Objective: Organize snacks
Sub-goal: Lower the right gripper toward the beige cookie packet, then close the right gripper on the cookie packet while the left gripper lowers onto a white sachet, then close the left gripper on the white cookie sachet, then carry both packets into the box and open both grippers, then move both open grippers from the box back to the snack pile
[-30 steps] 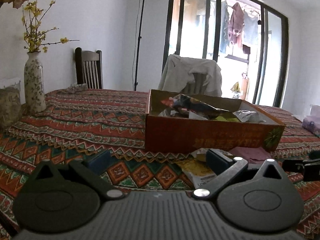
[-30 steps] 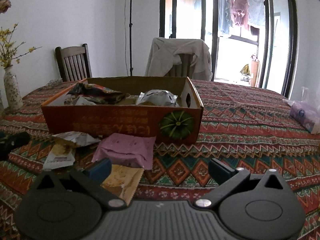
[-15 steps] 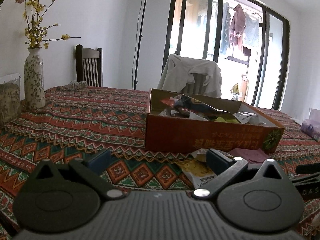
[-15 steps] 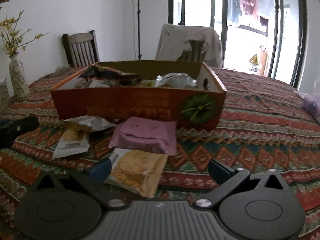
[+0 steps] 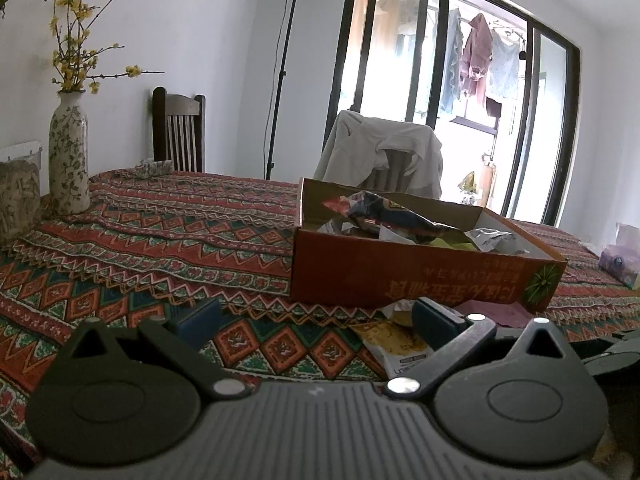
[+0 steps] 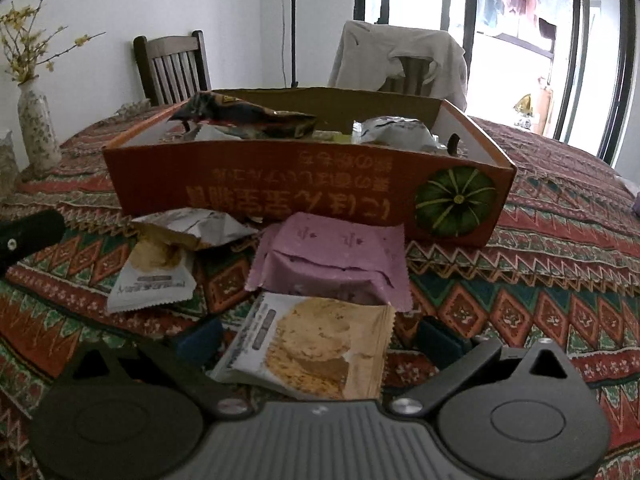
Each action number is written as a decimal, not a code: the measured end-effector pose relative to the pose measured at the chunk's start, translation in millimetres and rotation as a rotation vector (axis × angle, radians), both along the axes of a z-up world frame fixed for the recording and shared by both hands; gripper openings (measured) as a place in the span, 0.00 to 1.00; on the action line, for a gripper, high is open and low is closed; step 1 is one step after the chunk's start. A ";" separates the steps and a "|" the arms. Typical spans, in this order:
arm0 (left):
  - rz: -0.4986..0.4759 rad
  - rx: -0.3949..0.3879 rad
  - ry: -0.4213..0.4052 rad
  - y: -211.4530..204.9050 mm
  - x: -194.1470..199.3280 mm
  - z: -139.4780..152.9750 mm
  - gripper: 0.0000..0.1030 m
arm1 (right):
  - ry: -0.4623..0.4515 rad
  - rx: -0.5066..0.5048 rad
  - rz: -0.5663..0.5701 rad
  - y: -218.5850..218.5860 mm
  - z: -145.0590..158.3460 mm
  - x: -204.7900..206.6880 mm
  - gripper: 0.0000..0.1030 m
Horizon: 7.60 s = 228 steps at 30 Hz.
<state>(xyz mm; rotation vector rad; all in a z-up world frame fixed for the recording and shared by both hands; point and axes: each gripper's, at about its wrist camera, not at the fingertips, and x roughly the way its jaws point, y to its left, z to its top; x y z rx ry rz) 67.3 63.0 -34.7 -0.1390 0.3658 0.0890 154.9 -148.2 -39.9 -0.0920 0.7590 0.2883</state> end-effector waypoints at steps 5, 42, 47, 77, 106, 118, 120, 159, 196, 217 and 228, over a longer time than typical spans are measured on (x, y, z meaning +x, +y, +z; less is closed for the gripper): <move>0.006 0.000 0.003 0.3 -0.6 -0.3 1.00 | 0.001 0.008 0.023 -0.7 0.0 0.8 1.00; 0.067 0.079 0.093 -9.0 12.1 -3.4 1.00 | -0.346 0.105 -0.065 -73.5 35.2 -19.4 0.41; 0.070 0.175 0.103 -24.3 14.8 -3.8 1.00 | -0.343 0.109 -0.084 -81.5 30.1 -4.9 0.41; 0.067 0.081 0.344 -77.2 79.1 -20.7 0.76 | -0.333 0.152 -0.095 -89.2 21.8 -4.6 0.42; 0.064 0.074 0.176 -46.7 31.5 5.4 0.45 | -0.363 0.177 -0.076 -88.8 24.6 -10.7 0.42; -0.003 0.089 0.040 -53.2 29.7 42.8 0.45 | -0.445 0.163 -0.051 -77.9 48.0 -18.5 0.42; -0.014 0.093 0.021 -55.9 33.8 47.8 0.45 | -0.458 0.165 -0.046 -74.4 57.9 -15.8 0.42; 0.047 -0.008 -0.076 -48.1 162.7 53.4 0.46 | -0.428 0.138 -0.074 -27.3 62.0 109.4 0.48; 0.094 0.009 -0.132 -53.7 116.6 83.1 1.00 | -0.387 0.154 -0.132 -40.8 78.8 91.0 1.00; 0.086 0.068 -0.003 -21.8 52.5 48.6 1.00 | -0.319 0.093 -0.102 -57.5 59.8 28.8 1.00; 0.092 0.076 0.074 -2.5 29.8 13.1 1.00 | -0.242 0.070 -0.074 -57.5 38.0 7.5 1.00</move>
